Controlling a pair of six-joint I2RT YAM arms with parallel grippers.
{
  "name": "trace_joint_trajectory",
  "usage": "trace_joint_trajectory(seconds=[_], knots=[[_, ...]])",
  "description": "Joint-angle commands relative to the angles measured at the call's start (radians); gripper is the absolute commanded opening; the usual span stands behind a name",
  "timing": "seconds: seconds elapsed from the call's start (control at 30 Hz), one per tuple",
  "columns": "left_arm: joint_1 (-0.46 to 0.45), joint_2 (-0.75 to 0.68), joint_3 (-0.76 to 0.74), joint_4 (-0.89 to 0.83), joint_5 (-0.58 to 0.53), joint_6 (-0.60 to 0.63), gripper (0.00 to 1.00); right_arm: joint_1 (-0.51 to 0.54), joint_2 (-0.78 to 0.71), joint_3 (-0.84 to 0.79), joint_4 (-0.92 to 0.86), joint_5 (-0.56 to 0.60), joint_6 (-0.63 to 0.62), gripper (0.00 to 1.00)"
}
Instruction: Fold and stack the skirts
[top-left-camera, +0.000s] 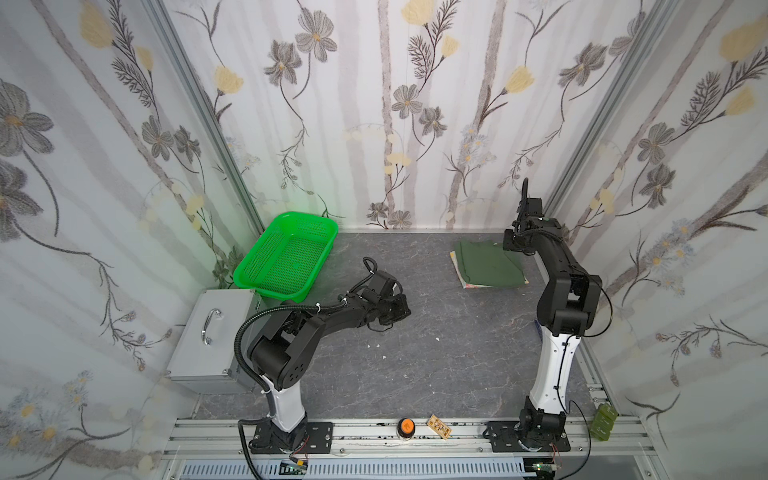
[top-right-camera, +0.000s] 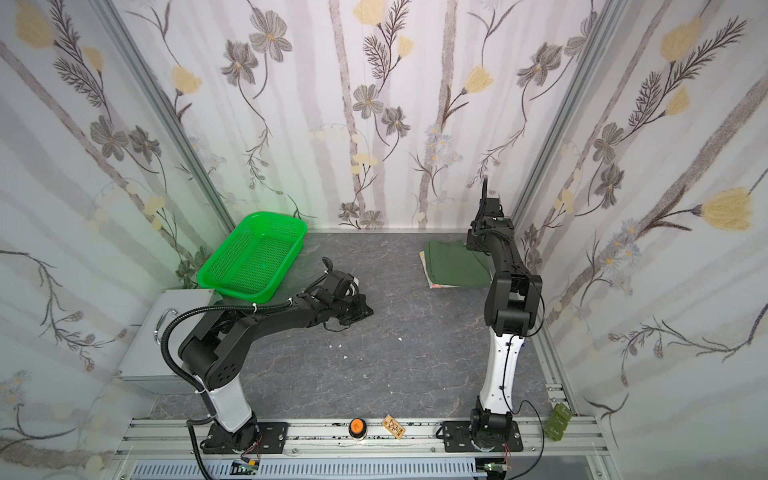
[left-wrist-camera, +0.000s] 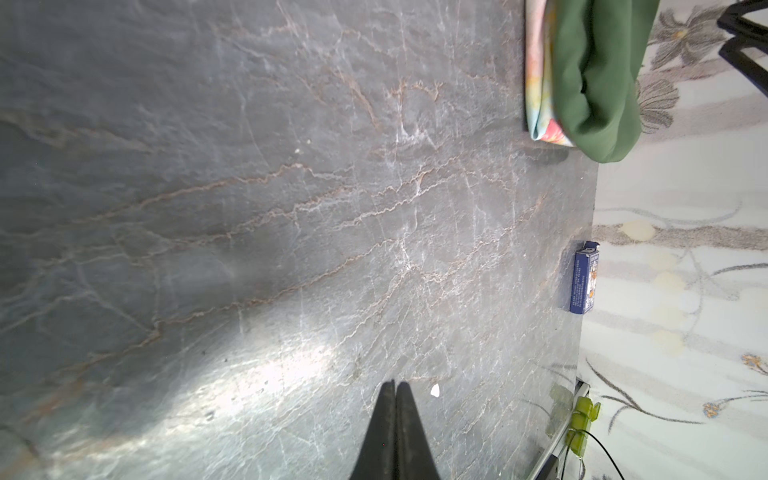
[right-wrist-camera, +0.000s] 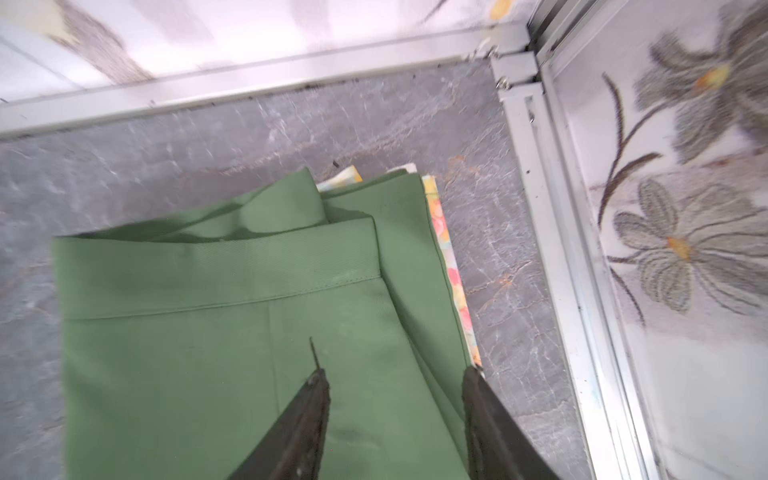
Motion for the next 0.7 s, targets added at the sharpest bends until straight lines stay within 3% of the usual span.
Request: trace_joint_trajectory(seconds=[0.0, 0.13, 0.17, 0.2, 0.23, 0.27, 0.33, 0.37, 0.47, 0.67], knots=[[0.019, -0.037, 0.011, 0.002, -0.027, 0.009, 0.0, 0.039, -0.096, -0.084, 0.051, -0.013, 0.038, 0.52], [0.057, -0.121, 0.022, -0.004, -0.096, 0.063, 0.0, 0.112, -0.318, -0.33, 0.172, -0.026, 0.064, 0.58], [0.069, -0.146, 0.022, -0.005, -0.12, 0.08, 0.07, 0.123, -0.387, -0.402, 0.213, -0.057, 0.077, 0.62], [0.079, -0.168, 0.026, -0.006, -0.144, 0.102, 0.17, 0.129, -0.458, -0.486, 0.267, -0.077, 0.1, 0.79], [0.089, -0.187, 0.029, -0.009, -0.17, 0.117, 0.4, 0.132, -0.526, -0.56, 0.316, -0.093, 0.12, 0.99], [0.098, -0.208, 0.033, -0.011, -0.193, 0.129, 0.64, 0.132, -0.598, -0.642, 0.368, -0.115, 0.142, 1.0], [0.11, -0.25, 0.034, -0.012, -0.238, 0.17, 0.92, 0.134, -0.726, -0.768, 0.448, -0.147, 0.163, 1.0], [0.113, -0.273, 0.032, -0.014, -0.269, 0.2, 1.0, 0.135, -0.802, -0.832, 0.484, -0.139, 0.178, 1.0], [0.142, -0.341, 0.011, -0.018, -0.356, 0.262, 1.0, 0.132, -0.97, -0.991, 0.595, -0.127, 0.178, 1.0], [0.238, -0.459, -0.068, -0.015, -0.564, 0.399, 1.0, 0.126, -1.163, -1.223, 0.733, 0.014, 0.153, 1.0]])
